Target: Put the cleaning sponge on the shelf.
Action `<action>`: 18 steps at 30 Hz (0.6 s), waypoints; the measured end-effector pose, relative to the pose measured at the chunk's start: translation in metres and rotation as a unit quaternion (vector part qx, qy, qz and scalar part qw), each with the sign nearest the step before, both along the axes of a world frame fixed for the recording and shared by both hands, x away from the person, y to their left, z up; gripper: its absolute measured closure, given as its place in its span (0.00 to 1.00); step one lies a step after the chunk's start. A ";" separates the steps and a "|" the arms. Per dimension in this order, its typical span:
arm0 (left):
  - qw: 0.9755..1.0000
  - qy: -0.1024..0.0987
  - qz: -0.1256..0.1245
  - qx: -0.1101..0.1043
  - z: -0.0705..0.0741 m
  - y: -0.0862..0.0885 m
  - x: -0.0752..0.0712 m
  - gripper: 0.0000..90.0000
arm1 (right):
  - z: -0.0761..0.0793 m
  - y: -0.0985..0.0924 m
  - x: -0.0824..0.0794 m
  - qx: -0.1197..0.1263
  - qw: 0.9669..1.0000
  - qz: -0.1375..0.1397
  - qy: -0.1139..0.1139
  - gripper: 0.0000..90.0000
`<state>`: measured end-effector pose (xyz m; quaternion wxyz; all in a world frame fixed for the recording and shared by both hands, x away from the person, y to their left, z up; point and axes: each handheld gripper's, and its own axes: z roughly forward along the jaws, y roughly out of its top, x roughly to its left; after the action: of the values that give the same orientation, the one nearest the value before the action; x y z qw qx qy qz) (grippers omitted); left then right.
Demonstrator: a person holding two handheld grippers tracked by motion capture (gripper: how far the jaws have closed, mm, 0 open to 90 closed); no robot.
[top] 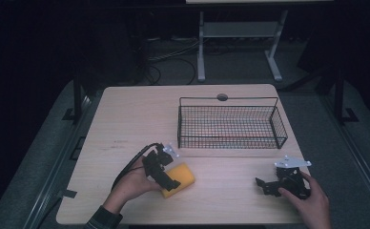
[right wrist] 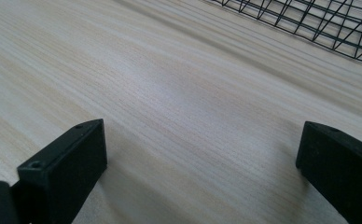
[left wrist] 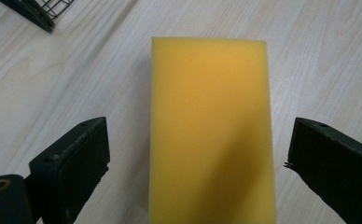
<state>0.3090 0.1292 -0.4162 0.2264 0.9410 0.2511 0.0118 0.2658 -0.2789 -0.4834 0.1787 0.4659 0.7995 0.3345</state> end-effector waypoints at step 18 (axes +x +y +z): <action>0.999 0.009 -0.027 0.028 -0.018 -0.020 0.000 0.06 | 0.000 0.000 0.000 0.000 1.000 0.000 0.000 0.01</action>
<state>0.3091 0.1089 -0.4347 0.1975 0.9537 0.2267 0.0045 0.2658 -0.2789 -0.4833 0.1786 0.4659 0.7995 0.3344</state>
